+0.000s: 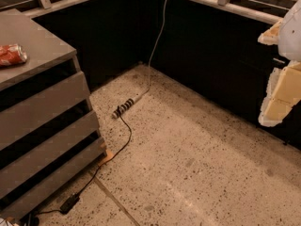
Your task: Place coke can upright
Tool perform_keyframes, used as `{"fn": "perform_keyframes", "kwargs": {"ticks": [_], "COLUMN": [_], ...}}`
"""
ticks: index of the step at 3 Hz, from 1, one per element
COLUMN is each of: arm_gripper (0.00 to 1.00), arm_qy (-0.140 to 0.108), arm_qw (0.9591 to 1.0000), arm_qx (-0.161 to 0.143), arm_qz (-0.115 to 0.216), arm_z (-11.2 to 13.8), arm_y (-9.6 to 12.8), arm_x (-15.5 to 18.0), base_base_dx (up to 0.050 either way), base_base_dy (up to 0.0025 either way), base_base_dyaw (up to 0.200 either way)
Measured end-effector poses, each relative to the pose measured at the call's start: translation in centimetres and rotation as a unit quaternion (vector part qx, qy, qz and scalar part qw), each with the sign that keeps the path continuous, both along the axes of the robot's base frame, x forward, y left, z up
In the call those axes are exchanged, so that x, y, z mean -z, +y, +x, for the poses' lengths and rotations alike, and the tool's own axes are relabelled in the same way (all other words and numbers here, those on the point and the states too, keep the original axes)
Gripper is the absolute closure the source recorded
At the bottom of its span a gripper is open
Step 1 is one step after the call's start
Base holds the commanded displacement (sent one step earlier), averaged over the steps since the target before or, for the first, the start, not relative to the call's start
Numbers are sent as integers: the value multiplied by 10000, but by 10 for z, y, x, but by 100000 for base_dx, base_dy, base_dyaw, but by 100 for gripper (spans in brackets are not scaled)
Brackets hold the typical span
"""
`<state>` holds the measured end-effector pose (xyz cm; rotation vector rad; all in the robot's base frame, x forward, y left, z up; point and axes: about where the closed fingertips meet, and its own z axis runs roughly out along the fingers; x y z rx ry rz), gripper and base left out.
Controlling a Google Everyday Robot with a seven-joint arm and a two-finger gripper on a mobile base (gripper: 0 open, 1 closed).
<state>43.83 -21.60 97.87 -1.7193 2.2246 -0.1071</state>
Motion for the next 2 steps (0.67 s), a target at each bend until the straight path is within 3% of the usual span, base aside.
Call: {"fn": "perform_keyframes", "kwargs": {"ticks": [1, 2], "arm_gripper": [0, 0], "arm_qy": [0, 0], "arm_qw": [10000, 10000], "arm_qx": [0, 0], "arm_qz": [0, 0], "arm_z": [0, 0], "arm_y": [0, 0], "arm_x": [0, 0], "base_base_dx": [5000, 3], "base_base_dy": [0, -3], "base_base_dyaw": [0, 19431]}}
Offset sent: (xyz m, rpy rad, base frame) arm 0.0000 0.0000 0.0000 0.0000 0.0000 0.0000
